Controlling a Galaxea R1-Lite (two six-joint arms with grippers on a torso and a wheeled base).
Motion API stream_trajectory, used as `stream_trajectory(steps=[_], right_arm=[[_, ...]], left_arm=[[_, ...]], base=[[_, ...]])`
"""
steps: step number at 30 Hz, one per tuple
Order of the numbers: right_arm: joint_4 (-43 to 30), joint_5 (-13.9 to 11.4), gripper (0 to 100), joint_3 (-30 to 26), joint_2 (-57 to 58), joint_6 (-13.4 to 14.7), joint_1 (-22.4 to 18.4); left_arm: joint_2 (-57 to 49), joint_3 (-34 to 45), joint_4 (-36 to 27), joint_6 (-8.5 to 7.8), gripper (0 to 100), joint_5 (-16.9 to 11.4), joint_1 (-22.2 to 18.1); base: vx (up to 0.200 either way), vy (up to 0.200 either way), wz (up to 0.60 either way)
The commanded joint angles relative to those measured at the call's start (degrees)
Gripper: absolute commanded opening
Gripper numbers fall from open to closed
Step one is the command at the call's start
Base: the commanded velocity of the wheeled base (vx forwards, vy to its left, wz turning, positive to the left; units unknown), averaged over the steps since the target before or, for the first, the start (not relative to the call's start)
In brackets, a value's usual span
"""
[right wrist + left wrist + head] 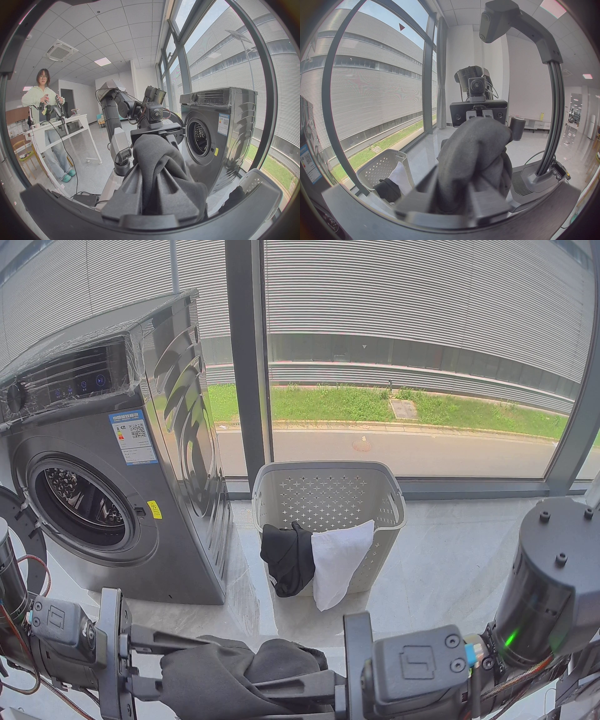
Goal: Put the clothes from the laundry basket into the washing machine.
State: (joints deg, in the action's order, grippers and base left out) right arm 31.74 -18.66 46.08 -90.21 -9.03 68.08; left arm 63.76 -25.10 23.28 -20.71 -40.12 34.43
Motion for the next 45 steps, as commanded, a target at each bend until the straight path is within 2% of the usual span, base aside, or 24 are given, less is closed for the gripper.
stream_trajectory(steps=[1, 9, 19, 20, 23, 26, 30, 32, 34, 39, 45], right_arm=[[0.0, -0.1, 0, 0.1, -0.8, 0.0, 0.0], [0.0, -0.1, 0, 0.6, -1.9, 0.0, -0.1], [0.0, -0.1, 0, 3.3, -4.5, 0.3, -5.5], [0.1, -0.1, 100, 3.3, -4.5, 0.2, -5.8], [0.3, 0.2, 100, 3.4, -4.5, 0.4, -6.4], [0.3, 0.4, 100, 2.6, -3.7, 0.4, -10.3], [0.3, 0.3, 100, 1.1, -0.8, 0.4, -12.9], [0.3, 0.3, 100, -0.7, 0.6, 0.4, -13.2], [0.3, 0.3, 100, -1.7, 1.4, 0.4, -13.2], [0.3, 0.2, 100, -8.6, 5.4, 0.4, -14.7], [0.3, 0.1, 100, -10.7, 6.5, 0.4, -16.2]], left_arm=[[0.0, 0.0, 0.1, 0.23, 0, 0.0, 0.0], [-0.1, -0.3, 0.3, 0.32, 0, 0.0, 0.0], [0.0, -1.8, 0.3, 0.41, 0, 0.0, 0.0], [0.0, -1.9, 0.3, 0.41, 0, 0.0, 0.0], [-0.1, -1.9, 0.3, 0.5, 0, 0.0, 0.0], [-0.1, -2.1, 0.3, 0.58, 0, 0.1, -0.5], [0.1, -2.4, 0.2, 1.46, 0, 0.4, -0.8], [0.1, -2.6, 0.2, 2.08, 0, 0.5, -1.3], [0.1, -2.8, 0.2, 2.17, 0, 0.5, -1.7], [1.9, -4.5, 1.0, 2.25, 0, 0.5, -3.1], [3.0, -5.3, 1.6, 2.25, 0, 0.5, -3.2]], base=[[0.0, 0.0, 0.0], [0.0, 0.0, 0.0], [0.0, 0.0, 0.0], [0.0, 0.0, 0.0], [0.0, 0.0, 0.0], [0.0, 0.0, 0.0], [0.0, 0.0, 0.0], [0.0, 0.0, 0.0], [0.0, 0.0, 0.0], [0.0, 0.0, 0.0], [0.0, 0.0, 0.0]])
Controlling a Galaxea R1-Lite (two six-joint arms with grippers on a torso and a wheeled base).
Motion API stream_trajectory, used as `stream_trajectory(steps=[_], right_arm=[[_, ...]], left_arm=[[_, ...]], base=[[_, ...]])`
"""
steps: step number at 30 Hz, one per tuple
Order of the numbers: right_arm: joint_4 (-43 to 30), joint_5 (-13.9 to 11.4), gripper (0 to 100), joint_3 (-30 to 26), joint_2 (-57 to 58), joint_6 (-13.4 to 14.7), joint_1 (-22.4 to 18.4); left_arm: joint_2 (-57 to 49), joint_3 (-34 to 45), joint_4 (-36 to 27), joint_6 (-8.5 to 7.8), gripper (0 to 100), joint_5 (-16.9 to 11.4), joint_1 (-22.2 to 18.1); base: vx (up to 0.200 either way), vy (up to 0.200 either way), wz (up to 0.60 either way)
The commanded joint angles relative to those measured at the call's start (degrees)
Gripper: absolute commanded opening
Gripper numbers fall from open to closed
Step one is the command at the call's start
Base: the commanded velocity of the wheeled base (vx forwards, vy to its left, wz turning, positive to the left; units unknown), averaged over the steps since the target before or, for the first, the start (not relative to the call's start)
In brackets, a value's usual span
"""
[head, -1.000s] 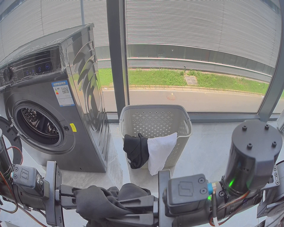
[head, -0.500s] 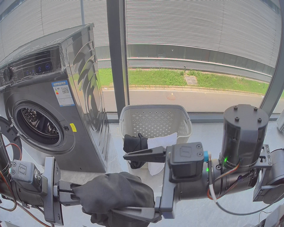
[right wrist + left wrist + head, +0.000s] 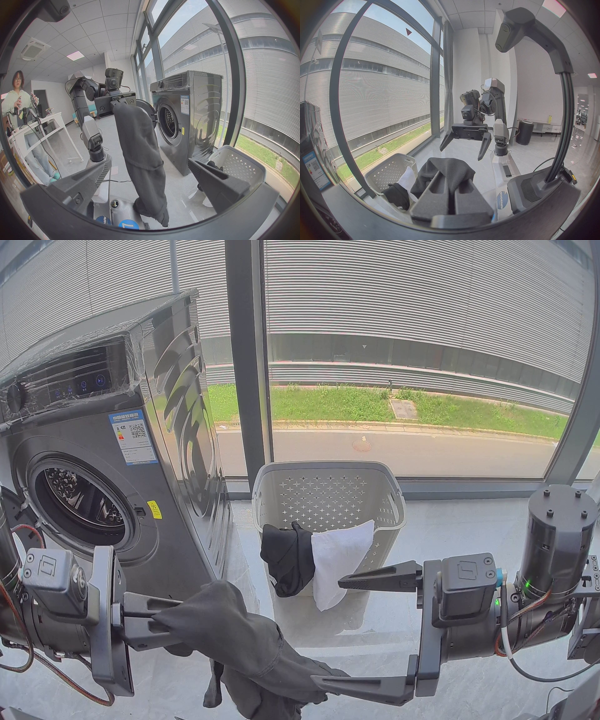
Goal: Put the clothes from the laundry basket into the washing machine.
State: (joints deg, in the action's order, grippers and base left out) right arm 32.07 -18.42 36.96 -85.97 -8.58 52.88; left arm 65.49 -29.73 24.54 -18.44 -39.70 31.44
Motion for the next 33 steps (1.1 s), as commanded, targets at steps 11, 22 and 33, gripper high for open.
stream_trajectory(steps=[11, 22, 33], right_arm=[[0.0, -1.8, 100, -2.0, -4.2, 0.2, -6.1], [1.9, -5.7, 100, -1.6, -16.1, 0.2, -12.6], [2.6, -5.3, 100, -2.7, -21.1, 0.5, -15.5]], left_arm=[[2.6, -5.2, 0.4, 0.08, 0, 0.2, -1.9], [1.3, -6.5, 1.7, -0.28, 0, -3.6, -1.4], [6.5, -10.4, 6.7, -0.1, 0, -2.8, -3.4]], base=[[0.0, 0.0, 0.0], [0.0, 0.0, 0.0], [0.0, 0.0, 0.0]])
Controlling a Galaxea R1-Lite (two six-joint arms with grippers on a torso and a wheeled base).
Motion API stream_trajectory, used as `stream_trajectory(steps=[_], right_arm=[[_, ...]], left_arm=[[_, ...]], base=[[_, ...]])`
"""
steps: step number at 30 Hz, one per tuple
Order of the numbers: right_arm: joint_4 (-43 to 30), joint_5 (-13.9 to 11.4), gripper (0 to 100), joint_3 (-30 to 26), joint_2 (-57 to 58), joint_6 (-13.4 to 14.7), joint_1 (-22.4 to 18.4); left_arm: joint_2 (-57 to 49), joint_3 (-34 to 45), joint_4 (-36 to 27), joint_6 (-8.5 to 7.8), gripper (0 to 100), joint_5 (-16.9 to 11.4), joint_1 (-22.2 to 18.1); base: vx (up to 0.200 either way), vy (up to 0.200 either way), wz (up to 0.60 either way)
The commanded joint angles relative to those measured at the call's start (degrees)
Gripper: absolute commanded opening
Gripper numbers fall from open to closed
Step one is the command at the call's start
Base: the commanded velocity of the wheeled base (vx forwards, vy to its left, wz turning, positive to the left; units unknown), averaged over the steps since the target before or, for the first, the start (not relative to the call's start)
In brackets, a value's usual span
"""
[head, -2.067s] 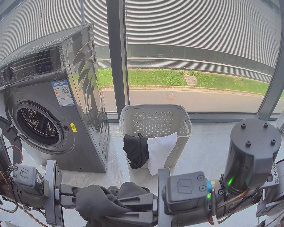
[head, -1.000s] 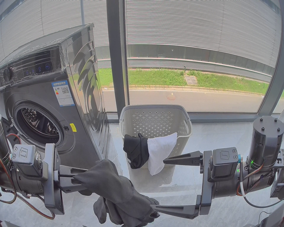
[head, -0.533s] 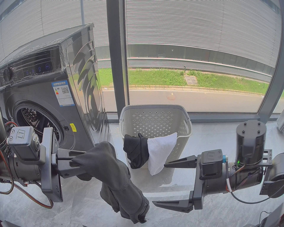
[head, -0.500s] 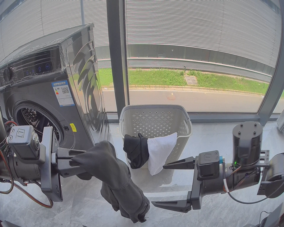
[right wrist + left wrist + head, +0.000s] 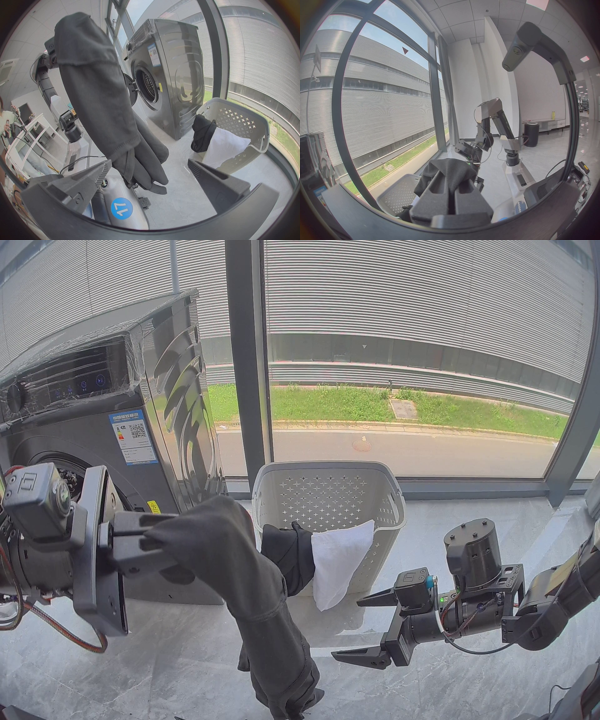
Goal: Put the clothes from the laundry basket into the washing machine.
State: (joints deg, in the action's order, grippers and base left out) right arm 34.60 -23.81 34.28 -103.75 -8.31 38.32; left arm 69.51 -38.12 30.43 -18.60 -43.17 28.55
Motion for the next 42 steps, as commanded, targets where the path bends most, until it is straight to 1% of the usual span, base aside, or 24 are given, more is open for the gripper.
stream_trajectory(steps=[1, 4, 9, 15, 18, 20, 22, 28, 29, 35, 38, 39, 42], right_arm=[[0.0, 0.1, 100, -0.1, -3.6, 0.2, -1.3], [0.0, 0.0, 100, -0.3, -3.7, 0.2, -1.4], [0.1, -0.4, 100, 0.2, -5.1, 0.1, -1.0], [2.1, -0.6, 100, 2.0, -8.2, 0.2, 0.9], [2.1, -2.5, 100, 4.5, -10.8, 0.2, 2.0], [2.3, -2.8, 100, 5.6, -11.7, 0.1, 2.7], [2.5, -2.8, 100, 6.9, -12.9, 0.2, 3.3], [2.5, -2.3, 100, 10.5, -16.5, 0.3, 3.5], [2.5, -2.2, 100, 11.4, -17.4, 0.8, 3.3], [2.6, -2.1, 100, 11.8, -17.5, 1.1, 3.0], [4.3, -2.1, 100, 11.2, -17.3, 1.1, 3.1], [4.9, -2.1, 0, 11.2, -17.3, 1.1, 3.2], [5.0, -2.2, 0, 11.2, -16.7, 1.1, 3.5]], left_arm=[[2.9, -2.7, 1.0, 0.15, 0, 1.1, -0.8], [3.5, -4.3, 1.2, 0.15, 0, 1.2, -1.0], [3.5, -4.2, 1.2, 0.15, 0, 1.2, -1.0], [3.6, -5.2, 1.2, 0.15, 0, 1.2, -1.0], [3.9, -6.0, 1.2, 0.15, 0, 1.2, -1.0], [3.9, -6.4, 1.2, 0.15, 0, 1.2, -1.0], [3.9, -6.7, 1.2, 0.15, 0, 1.3, -1.0], [3.8, -6.8, 1.2, 0.15, 0, 1.3, -1.0], [3.8, -6.8, 1.2, 0.15, 0, 1.3, -1.0], [3.9, -6.8, 1.2, 0.15, 0, 1.3, -1.0], [4.1, -6.6, 1.2, 0.15, 0, 1.4, -1.0], [4.1, -6.5, 1.2, 0.15, 0, 1.4, -1.0], [4.1, -6.4, 1.2, 0.15, 0, 1.4, -1.0]], base=[[0.0, 0.0, 0.0], [0.0, 0.0, 0.0], [0.0, 0.0, 0.0], [0.0, 0.0, 0.0], [0.0, 0.0, 0.0], [0.0, 0.0, 0.0], [0.0, 0.0, 0.0], [0.0, 0.0, 0.0], [0.0, 0.0, 0.0], [0.0, 0.0, 0.0], [0.0, 0.0, 0.0], [0.0, 0.0, 0.0], [0.0, 0.0, 0.0]])
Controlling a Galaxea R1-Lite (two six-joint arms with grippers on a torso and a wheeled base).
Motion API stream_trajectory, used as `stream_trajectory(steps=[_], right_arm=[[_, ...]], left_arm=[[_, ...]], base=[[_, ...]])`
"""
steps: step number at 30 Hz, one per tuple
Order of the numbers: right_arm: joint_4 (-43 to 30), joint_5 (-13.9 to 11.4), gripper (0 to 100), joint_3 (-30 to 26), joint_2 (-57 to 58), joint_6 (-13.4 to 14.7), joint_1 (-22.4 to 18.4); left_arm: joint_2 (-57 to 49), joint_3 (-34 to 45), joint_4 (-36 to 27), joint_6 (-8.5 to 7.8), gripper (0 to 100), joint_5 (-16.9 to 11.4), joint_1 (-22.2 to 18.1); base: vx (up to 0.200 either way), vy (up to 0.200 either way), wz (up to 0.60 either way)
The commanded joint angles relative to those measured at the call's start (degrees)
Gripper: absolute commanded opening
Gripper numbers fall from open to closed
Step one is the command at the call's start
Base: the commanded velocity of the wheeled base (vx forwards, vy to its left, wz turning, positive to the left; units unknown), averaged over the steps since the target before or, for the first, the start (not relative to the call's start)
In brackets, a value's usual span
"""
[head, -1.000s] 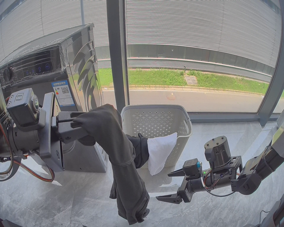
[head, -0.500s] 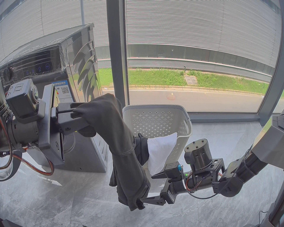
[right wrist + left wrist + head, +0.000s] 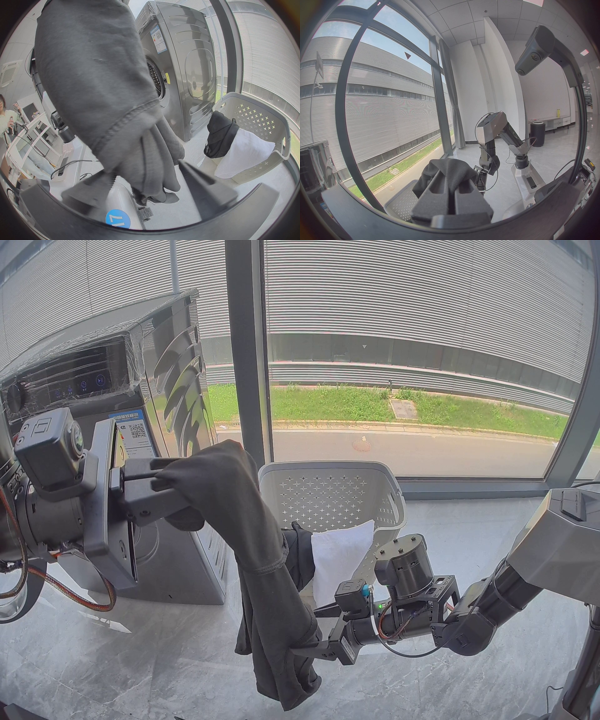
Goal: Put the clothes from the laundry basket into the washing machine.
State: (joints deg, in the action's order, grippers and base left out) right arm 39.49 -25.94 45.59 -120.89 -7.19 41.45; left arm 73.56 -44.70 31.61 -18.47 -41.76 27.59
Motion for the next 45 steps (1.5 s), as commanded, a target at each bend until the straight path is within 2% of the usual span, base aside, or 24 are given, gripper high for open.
stream_trajectory(steps=[1, 6, 8, 10, 20, 32, 45], right_arm=[[0.2, -0.1, 0, -0.2, 0.6, 0.0, 0.6], [0.2, 0.0, 0, -0.4, 2.1, 0.0, 0.9], [0.2, 0.0, 0, -1.1, 4.3, 0.0, 0.8], [0.2, -0.1, 0, -2.7, 6.6, 0.0, 0.8], [0.2, -0.1, 0, -8.9, 18.1, 0.0, 0.3], [0.3, -0.1, 0, -8.9, 26.2, 0.1, -1.8], [2.4, -0.1, 0, -8.5, 29.9, 0.2, -4.2]], left_arm=[[0.0, 0.1, 0.0, 0.01, 0, 0.0, 0.0], [0.0, 0.4, -0.1, 0.01, 0, 0.1, -0.4], [0.4, 0.8, 0.0, 0.01, 0, 0.5, -2.0], [0.7, 1.0, 0.5, 0.01, 0, 0.5, -3.5], [1.7, 3.1, 1.7, 0.01, 0, 0.5, -6.1], [0.9, 10.5, 3.6, -0.08, 0, 0.5, -7.5], [0.4, 14.6, 3.9, -0.25, 0, 0.5, -8.0]], base=[[0.0, 0.0, 0.0], [0.0, 0.0, 0.0], [0.0, 0.0, 0.0], [0.0, 0.0, 0.0], [0.0, 0.0, 0.0], [0.0, 0.0, 0.0], [0.0, 0.0, 0.0]])
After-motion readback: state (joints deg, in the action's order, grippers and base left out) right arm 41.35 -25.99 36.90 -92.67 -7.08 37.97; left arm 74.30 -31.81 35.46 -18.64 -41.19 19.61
